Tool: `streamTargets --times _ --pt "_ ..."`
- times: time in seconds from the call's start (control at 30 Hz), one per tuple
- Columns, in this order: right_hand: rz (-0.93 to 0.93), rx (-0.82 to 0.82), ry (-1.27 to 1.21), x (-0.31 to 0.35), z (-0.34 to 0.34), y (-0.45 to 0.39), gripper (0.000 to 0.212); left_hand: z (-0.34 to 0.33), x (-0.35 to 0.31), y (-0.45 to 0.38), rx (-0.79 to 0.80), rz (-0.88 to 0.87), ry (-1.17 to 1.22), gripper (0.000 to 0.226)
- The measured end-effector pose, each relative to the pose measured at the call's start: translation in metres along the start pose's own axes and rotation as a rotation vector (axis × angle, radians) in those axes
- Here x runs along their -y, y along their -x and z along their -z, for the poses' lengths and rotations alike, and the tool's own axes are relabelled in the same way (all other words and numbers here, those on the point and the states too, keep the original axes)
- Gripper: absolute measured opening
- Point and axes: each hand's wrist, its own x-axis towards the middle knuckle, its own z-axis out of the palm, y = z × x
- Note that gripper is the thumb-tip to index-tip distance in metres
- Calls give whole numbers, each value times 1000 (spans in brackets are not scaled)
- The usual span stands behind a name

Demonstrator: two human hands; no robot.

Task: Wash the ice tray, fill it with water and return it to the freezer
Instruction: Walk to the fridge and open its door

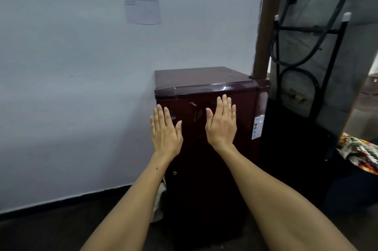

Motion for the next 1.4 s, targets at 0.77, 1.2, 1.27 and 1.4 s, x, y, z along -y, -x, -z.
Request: streamTargets --times 0.77,1.2,1.27,1.4 --pt "-636 766 -645 77 -133 -37 59 -32 51 -129 255 -49 -138 61" --pt "-679 901 -686 74 -149 -43 56 -53 55 -154 250 -112 -232 62" --pt "-654 879 -681 74 -152 -39 55 -55 54 -152 254 -94 -227 64" --pt "-634 856 -630 75 -152 -32 58 -55 54 -152 287 -81 -203 65"
